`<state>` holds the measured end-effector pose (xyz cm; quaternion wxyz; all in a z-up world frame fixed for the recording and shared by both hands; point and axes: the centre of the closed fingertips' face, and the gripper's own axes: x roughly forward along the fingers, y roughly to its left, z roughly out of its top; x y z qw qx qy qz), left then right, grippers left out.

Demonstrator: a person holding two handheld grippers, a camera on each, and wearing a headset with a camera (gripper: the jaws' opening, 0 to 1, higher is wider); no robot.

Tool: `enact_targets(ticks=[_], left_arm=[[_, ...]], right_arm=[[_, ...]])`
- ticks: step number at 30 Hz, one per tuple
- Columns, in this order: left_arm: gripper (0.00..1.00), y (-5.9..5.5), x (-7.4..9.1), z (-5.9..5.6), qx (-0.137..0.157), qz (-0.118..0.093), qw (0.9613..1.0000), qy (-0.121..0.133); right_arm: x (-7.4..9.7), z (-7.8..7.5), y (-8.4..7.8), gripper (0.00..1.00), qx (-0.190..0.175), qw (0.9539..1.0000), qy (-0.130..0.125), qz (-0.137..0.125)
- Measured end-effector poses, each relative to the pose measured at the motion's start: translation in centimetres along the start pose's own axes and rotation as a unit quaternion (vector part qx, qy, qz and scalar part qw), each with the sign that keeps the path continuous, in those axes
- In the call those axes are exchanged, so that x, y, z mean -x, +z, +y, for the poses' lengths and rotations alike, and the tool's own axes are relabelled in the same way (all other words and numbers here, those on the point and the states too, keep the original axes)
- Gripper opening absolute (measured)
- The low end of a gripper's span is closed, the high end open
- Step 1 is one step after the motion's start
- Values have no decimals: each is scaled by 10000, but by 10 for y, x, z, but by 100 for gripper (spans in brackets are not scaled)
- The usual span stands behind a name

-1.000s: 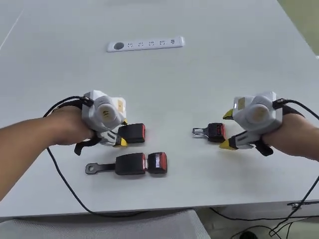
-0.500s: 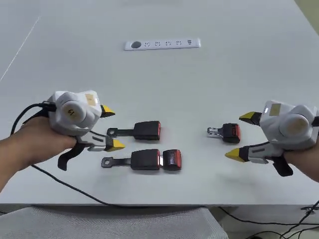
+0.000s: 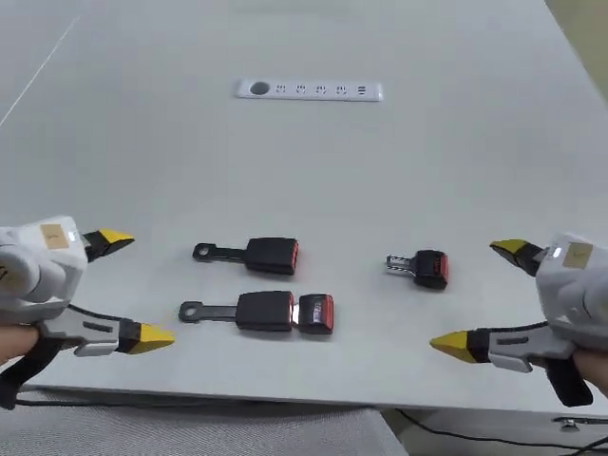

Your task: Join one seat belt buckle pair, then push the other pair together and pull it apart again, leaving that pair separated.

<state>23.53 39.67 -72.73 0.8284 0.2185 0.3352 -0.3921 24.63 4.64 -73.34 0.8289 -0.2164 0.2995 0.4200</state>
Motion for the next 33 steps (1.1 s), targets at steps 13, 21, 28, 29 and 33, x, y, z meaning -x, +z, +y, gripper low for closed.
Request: enact_targets(ticks=[13,21,28,29,33], left_arm=[[100,-7,3,-7,112,-43,9999,95],[100,-5,3,-12,47,-68,10000,56],[100,-12,4,-15,80,-40,9999,55],[100,-12,4,-16,71,-34,10000,51],[100,-12,4,-16,51,-38,10000,45]], right_arm=[[3,11,-4,100,-214,9996,-177,-83],[4,12,-9,100,-310,9992,-246,-82],[6,12,-10,100,-338,9990,-287,-45],[6,13,-9,100,-310,9991,-296,-50],[5,14,-8,100,-219,9993,-286,-46]])
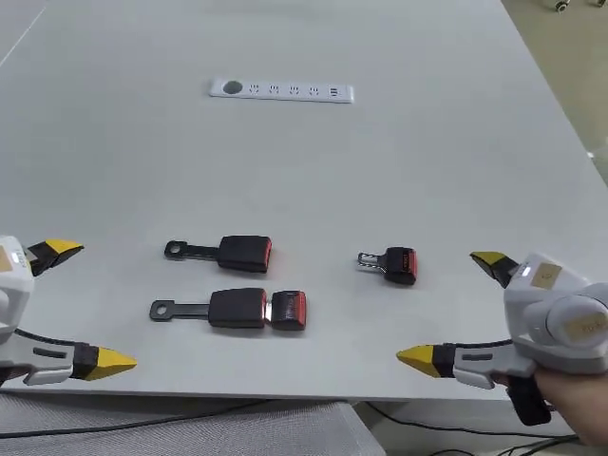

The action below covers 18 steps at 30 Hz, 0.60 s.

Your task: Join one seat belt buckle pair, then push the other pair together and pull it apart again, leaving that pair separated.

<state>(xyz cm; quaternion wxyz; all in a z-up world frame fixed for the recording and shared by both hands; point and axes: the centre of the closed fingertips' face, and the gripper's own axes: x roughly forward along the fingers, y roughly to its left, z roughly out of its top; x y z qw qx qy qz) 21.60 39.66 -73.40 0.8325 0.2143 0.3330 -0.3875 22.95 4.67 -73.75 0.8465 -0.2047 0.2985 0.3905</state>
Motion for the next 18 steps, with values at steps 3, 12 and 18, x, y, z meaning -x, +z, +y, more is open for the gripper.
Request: enact_targets(ticks=[3,12,18], left_arm=[[100,0,1,2,7,-11,10000,29],[100,-3,3,2,47,4,10000,56],[100,-6,1,0,39,61,10000,7]], right_arm=[[0,0,0,100,32,10000,11,20],[0,3,0,100,73,10000,63,21],[-1,1,1,100,-53,10000,51,-17]])
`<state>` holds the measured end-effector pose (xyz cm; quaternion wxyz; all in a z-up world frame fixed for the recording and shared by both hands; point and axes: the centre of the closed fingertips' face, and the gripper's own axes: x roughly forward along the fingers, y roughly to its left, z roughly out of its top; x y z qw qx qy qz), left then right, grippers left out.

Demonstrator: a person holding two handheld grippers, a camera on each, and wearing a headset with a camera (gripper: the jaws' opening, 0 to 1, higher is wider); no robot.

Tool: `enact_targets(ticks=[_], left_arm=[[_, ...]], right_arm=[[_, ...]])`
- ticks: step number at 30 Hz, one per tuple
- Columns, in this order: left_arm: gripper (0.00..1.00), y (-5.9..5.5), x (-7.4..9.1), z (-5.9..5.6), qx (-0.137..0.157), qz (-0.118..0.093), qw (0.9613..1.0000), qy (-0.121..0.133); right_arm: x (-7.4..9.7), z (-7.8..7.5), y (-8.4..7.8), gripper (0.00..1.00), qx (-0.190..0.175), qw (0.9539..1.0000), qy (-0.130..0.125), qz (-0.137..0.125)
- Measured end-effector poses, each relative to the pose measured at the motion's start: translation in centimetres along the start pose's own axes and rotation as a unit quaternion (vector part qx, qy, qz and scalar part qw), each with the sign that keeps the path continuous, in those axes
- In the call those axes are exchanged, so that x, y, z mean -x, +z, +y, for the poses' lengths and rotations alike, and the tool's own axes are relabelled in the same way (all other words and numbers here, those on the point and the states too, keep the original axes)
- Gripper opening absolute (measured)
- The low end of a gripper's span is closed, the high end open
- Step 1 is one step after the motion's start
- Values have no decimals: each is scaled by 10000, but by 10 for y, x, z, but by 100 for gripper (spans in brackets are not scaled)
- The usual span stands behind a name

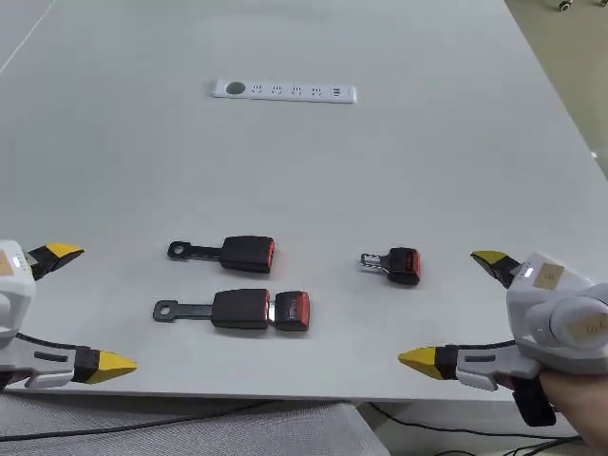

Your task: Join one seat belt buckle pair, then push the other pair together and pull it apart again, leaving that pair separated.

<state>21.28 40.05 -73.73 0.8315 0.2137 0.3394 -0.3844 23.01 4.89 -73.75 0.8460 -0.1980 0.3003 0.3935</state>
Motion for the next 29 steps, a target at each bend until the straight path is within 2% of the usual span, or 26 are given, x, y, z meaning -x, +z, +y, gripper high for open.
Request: enact_targets(ticks=[6,13,29], left_arm=[[100,2,0,3,-6,-14,10000,20],[100,1,-3,-3,-25,46,10000,-53],[100,2,-7,-2,-32,86,9999,-79]], right_arm=[[0,-2,3,100,16,10000,-20,-27],[1,-3,0,100,-81,10000,-18,-42],[0,-3,-3,100,-229,9997,0,-62]])
